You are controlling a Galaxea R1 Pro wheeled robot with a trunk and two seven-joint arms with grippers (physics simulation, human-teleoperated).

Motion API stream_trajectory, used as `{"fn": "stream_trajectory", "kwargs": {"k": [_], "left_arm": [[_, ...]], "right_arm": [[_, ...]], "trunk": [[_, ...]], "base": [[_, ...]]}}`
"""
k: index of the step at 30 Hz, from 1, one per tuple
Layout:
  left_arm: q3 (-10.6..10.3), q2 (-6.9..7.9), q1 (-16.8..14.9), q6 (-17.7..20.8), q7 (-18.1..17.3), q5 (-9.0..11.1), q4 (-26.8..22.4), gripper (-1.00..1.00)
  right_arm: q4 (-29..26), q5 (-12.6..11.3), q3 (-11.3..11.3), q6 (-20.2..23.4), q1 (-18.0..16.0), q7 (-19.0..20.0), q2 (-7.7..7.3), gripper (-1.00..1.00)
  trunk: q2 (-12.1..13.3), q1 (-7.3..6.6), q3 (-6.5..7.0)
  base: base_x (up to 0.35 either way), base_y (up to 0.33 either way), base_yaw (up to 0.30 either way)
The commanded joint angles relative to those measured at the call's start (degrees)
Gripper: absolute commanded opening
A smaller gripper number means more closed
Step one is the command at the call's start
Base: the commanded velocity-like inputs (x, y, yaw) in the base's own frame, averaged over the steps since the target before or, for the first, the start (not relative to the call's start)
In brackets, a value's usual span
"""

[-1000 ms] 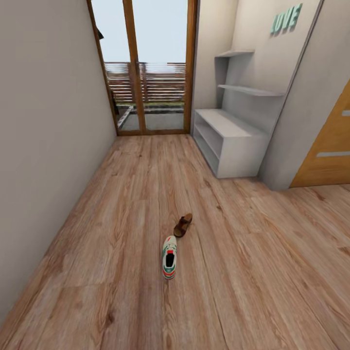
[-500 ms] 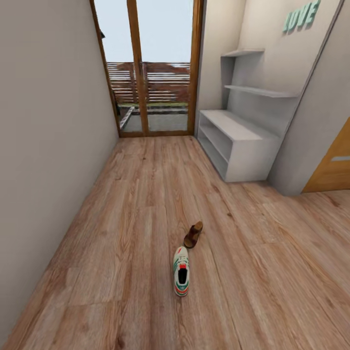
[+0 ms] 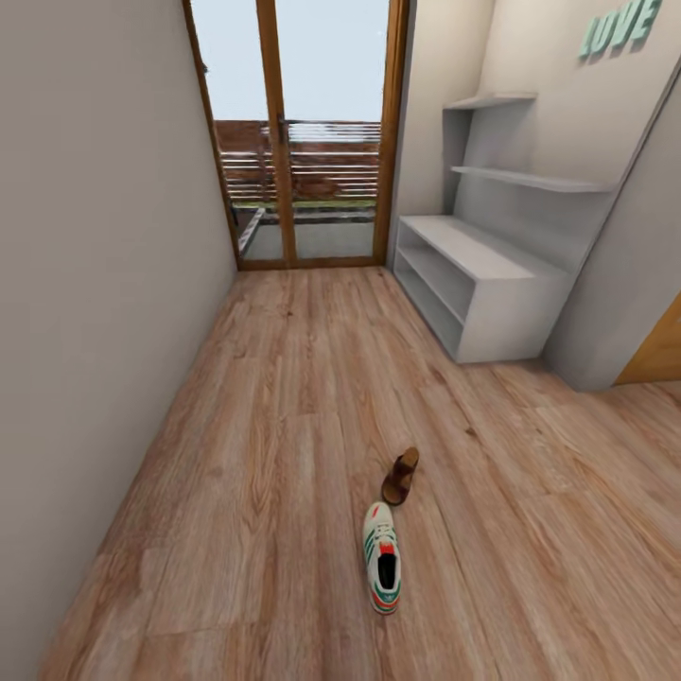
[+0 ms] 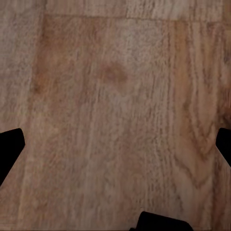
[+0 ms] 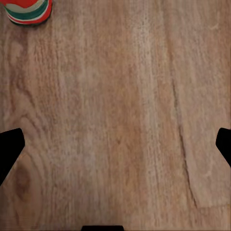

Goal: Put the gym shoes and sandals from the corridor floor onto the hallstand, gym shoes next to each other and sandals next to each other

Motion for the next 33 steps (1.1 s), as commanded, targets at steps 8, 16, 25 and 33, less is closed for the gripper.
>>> {"fn": "stream_trajectory", "kwargs": {"k": [8,16,25,33], "left_arm": [[-0.14,0.09,-0.06,-0.19,-0.05,-0.36,-0.01,1.0],[-0.01,0.76,-1.82,-0.05,-0.14,-0.34,-0.85,1.0],[-0.53,1.3,-9.05,0.84,-0.45,-1.12,-1.55,1.0],[-0.58,1.16,-15.44,3.57,-2.86,-3.86,-1.5,1.0]], "right_arm": [[0.1,0.12,-0.03,-0.13,-0.02,-0.07,-0.01,1.0],[-0.7,0.07,-0.14,-0.08,-0.12,-0.1,-0.07,1.0],[-2.95,0.06,-0.16,0.09,-3.67,-0.04,-0.1,1.0],[-3.5,0.11,-0.16,0.38,-10.25,-0.04,-0.1,1.0]], "trunk": [[-0.01,0.01,-0.04],[-0.01,0.01,-0.04],[-0.01,0.01,-0.04],[-0.01,0.01,-0.04]], "base": [[0.156,0.134,0.0],[0.029,0.022,0.0],[0.004,0.003,0.0],[0.0,0.0,0.0]]}}
